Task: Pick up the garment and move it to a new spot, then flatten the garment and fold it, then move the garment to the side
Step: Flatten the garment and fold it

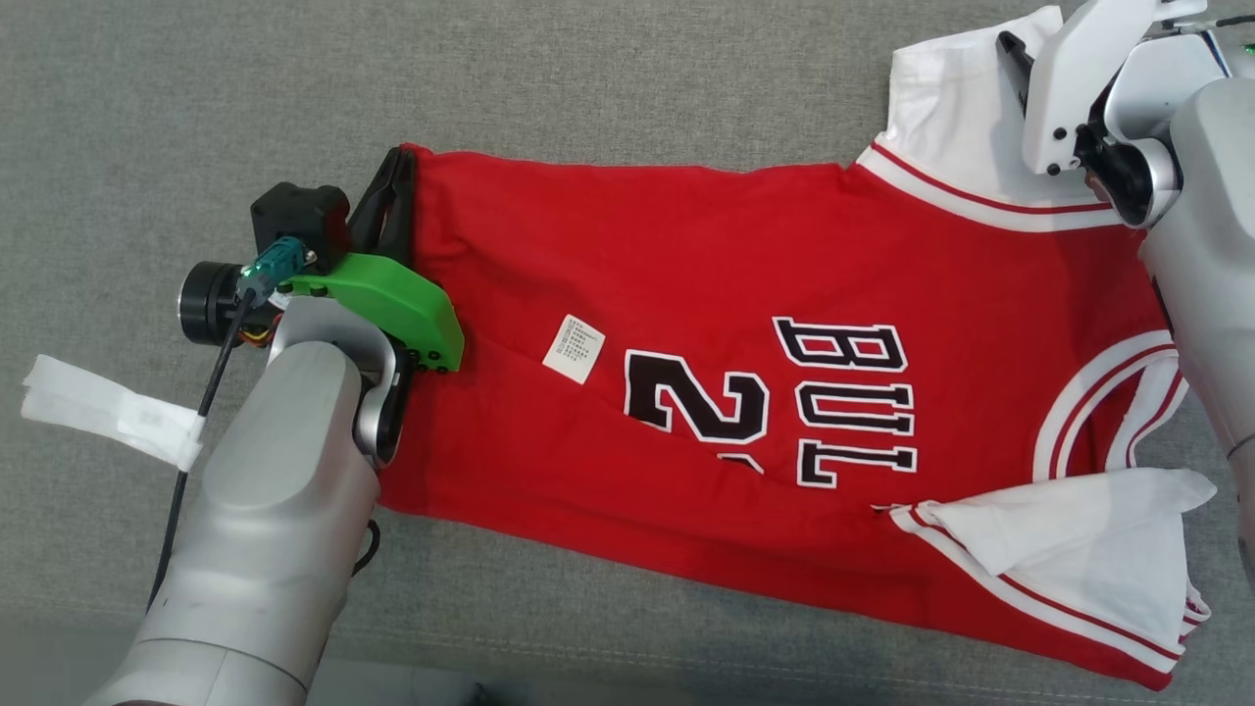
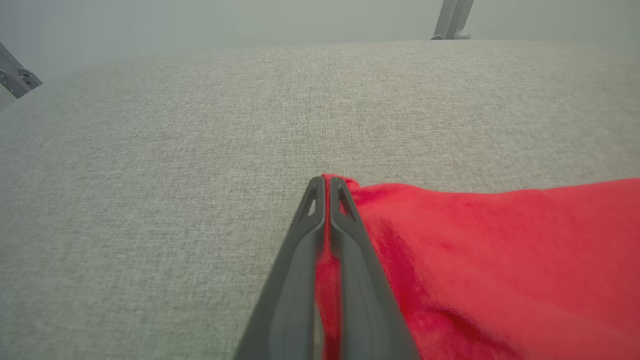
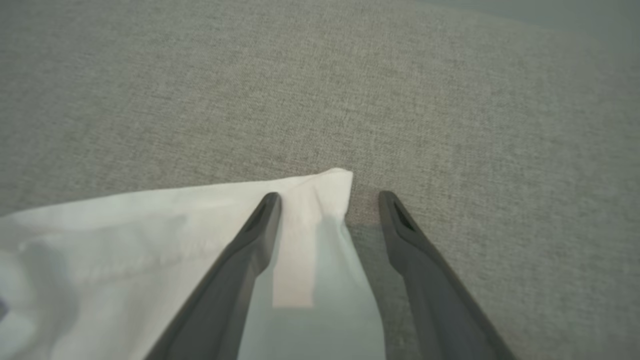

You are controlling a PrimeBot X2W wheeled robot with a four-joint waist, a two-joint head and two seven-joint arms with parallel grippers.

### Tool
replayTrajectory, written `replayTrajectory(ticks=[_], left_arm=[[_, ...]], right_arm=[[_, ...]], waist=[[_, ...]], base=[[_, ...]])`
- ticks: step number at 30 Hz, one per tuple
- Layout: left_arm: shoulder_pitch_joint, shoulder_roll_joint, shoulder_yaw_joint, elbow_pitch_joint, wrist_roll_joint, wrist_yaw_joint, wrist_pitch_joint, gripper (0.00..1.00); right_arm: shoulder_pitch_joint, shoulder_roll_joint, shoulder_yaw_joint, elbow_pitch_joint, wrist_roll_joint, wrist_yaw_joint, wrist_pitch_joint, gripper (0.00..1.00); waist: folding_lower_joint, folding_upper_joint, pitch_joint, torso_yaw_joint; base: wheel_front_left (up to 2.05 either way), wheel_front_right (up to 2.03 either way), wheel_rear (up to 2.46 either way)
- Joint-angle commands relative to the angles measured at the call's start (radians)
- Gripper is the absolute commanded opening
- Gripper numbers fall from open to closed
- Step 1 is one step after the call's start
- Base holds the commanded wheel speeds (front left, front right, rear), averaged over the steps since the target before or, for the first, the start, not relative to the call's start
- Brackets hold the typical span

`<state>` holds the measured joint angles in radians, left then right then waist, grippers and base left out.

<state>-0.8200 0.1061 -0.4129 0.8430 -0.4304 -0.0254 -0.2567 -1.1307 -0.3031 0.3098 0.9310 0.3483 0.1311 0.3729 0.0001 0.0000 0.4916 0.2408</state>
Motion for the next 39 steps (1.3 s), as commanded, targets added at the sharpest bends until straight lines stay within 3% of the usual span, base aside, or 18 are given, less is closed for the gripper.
replayTrajectory(ticks=[1, 2, 4, 5, 6, 7, 15, 23, 31, 39], left_arm=[[-0.007, -0.002, 0.000, -0.003, -0.005, 0.004, -0.005, 0.00], [-0.008, -0.005, -0.001, -0.003, -0.006, 0.004, -0.005, 0.00], [-0.010, -0.006, -0.002, -0.002, -0.008, 0.005, -0.006, 0.00], [-0.011, -0.006, -0.002, 0.000, -0.008, 0.005, -0.006, 0.00], [-0.010, -0.005, -0.002, 0.002, -0.009, 0.006, -0.006, 0.00], [-0.009, -0.001, -0.001, 0.004, -0.010, 0.006, -0.006, 0.00], [-0.001, 0.020, 0.003, 0.036, -0.019, 0.007, -0.004, 0.00], [0.033, 0.045, 0.008, 0.083, -0.038, 0.006, 0.004, 0.00], [0.108, 0.077, 0.015, 0.095, -0.057, -0.014, 0.000, 0.00], [0.225, 0.103, 0.017, 0.038, -0.065, -0.013, -0.006, 0.00]], right_arm=[[0.000, -0.004, 0.007, 0.020, 0.001, -0.001, -0.003, 1.00], [-0.006, -0.004, 0.011, 0.032, 0.003, -0.001, -0.007, 0.91], [-0.013, -0.001, 0.022, 0.055, 0.008, -0.001, -0.013, 0.44], [-0.015, 0.002, 0.028, 0.066, 0.013, -0.001, -0.013, 0.31], [-0.017, 0.004, 0.034, 0.076, 0.018, -0.001, -0.016, 0.03], [-0.019, 0.003, 0.041, 0.083, 0.017, -0.001, -0.024, 0.00], [-0.021, 0.014, 0.066, 0.112, 0.061, -0.001, -0.123, 0.00], [0.029, -0.010, 0.108, 0.061, 0.166, -0.001, -0.210, 0.00], [0.219, -0.074, 0.208, -0.129, 0.325, -0.001, -0.291, 0.00], [0.465, -0.136, 0.227, -0.313, 0.424, -0.001, -0.360, 0.00]], waist=[[-0.0001, 0.0000, 0.013, 0.013], [-0.0001, 0.0000, 0.013, 0.014], [-0.0001, 0.0000, 0.012, 0.015], [-0.0001, 0.0000, 0.010, 0.014], [-0.0001, 0.0000, 0.007, 0.012], [-0.0001, 0.0000, 0.003, 0.007], [-0.0001, 0.0000, -0.058, -0.035], [-0.0001, 0.0000, -0.152, -0.101], [-0.0001, 0.0000, -0.272, -0.166], [-0.0001, 0.0000, -0.367, -0.199]], base=[[0.00, 0.00, 0.00], [0.00, 0.00, 0.00], [0.00, 0.00, 0.00], [0.00, 0.00, 0.00], [0.00, 0.00, 0.00], [0.00, 0.00, 0.00], [0.00, 0.00, 0.00], [0.00, 0.00, 0.00], [0.00, 0.00, 0.00], [0.00, 0.00, 0.00]])
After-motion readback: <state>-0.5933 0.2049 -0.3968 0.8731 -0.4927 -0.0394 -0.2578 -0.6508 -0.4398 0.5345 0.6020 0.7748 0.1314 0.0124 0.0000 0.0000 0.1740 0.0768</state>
